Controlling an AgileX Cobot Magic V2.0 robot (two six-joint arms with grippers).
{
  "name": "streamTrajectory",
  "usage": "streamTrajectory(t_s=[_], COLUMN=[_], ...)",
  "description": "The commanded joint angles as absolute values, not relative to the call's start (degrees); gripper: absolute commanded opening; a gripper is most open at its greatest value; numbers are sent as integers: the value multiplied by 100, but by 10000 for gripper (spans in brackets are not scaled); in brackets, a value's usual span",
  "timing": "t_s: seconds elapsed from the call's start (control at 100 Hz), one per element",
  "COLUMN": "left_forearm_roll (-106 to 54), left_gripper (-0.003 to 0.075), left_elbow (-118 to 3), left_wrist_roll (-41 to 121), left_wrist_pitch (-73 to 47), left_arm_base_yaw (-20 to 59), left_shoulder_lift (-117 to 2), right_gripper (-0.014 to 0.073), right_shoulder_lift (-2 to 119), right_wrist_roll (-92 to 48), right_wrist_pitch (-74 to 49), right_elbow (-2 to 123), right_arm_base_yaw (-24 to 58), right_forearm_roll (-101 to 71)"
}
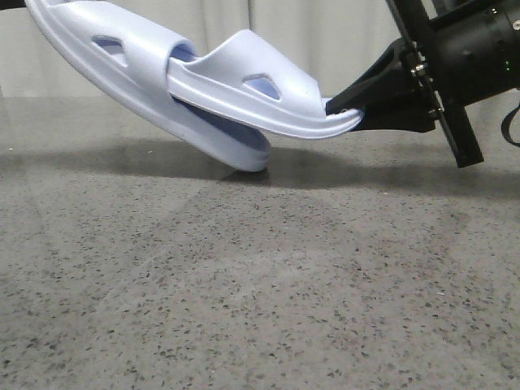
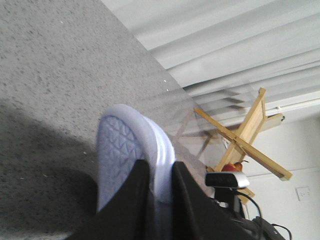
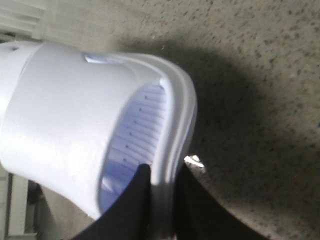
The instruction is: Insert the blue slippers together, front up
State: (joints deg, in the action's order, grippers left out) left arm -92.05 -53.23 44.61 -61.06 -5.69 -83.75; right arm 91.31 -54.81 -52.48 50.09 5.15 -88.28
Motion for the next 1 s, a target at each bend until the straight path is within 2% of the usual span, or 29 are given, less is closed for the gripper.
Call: streamTrajectory(t_s=[0.0, 0.05, 0.25, 0.48, 0.81, 0.99], left_forearm_roll=[-9295, -9256, -9172, -9244, -9908, -9781], left_gripper=[15, 15, 15, 15, 15, 15], left_elbow=[-5442, -5442, -5442, -5442, -5442, -5442], left_wrist_roll=[4455, 4455, 4464, 4520, 4789, 4967], left_wrist_pitch=[-7266, -7266, -7266, -7219, -7191, -6423], left_arm_base_yaw=[-594, -689, -880, -880, -782, -424], left_shoulder_lift=[-8196, -8196, -8196, -8196, -8207, -8214], right_gripper=[139, 166, 166, 166, 166, 166], right_shoulder_lift=[8898, 8898, 8877, 8647, 8511, 8511], right_wrist_roll=[-5605, -5605, -5605, -5605, -5605, -5605], right_wrist_pitch=[-6565, -6777, -7512, -7515, -7515, -7515], right_elbow=[5222, 5222, 5222, 5222, 5222, 5222], right_arm_base_yaw=[411, 246, -540, -1250, -1527, -1527], right_forearm_roll=[-9307, -9307, -9291, -8952, -8921, -8921])
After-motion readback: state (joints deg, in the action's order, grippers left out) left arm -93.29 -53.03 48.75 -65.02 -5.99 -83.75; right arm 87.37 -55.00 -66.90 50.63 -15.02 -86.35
